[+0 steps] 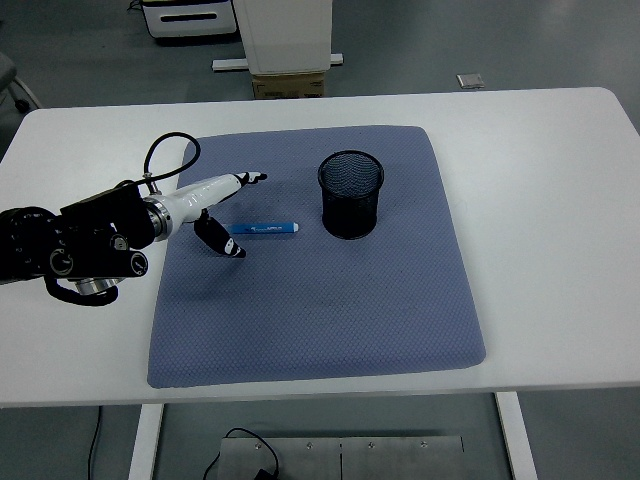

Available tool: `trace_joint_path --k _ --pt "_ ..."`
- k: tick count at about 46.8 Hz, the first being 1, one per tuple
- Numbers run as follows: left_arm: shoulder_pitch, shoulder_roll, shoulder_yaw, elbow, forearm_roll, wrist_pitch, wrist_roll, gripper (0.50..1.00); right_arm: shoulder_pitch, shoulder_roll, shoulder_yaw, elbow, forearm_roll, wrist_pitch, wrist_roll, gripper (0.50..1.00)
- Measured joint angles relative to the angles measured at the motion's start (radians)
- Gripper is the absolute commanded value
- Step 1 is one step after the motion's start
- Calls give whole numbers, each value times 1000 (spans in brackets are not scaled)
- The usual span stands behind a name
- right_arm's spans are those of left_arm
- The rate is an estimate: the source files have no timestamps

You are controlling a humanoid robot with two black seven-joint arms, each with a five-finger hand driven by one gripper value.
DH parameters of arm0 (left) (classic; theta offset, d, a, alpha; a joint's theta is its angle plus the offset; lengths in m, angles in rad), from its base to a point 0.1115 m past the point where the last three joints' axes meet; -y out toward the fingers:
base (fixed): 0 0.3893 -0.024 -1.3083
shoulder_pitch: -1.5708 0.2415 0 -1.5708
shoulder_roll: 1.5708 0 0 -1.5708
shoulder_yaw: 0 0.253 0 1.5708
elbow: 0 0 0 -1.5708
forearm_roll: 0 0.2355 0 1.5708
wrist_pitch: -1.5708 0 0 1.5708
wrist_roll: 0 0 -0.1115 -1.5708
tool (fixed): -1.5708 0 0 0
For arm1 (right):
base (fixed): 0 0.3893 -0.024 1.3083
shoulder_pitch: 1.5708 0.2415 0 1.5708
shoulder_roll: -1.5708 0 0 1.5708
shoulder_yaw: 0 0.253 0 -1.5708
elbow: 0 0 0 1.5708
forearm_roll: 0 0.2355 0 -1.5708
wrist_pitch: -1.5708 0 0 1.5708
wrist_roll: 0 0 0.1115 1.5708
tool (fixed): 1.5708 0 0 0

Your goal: Left hand places marker in pen holder

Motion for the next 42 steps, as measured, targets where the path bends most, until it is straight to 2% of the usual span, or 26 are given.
trace_joint_path --k 6,20,24,28,32,37,42 --pt "5 -2 -1 7 0 15 0 1000 0 0 0 0 0 0 0 1000" --pt "5 -9 -10 7 -46 8 1 997 0 0 0 0 0 0 0 1000" --pt "5 -18 -11 7 -52 3 1 912 0 0 0 0 0 0 0 1000" --pt "5 -20 -10 9 -52 2 1 874 0 0 0 0 0 0 0 1000" --pt "5 -23 -10 14 -52 1 1 868 0 0 0 0 0 0 0 1000" --pt "5 -30 -9 16 -52 1 1 824 0 0 0 0 0 0 0 1000" --pt "5 -32 -9 20 -52 -1 1 821 0 0 0 0 0 0 0 1000"
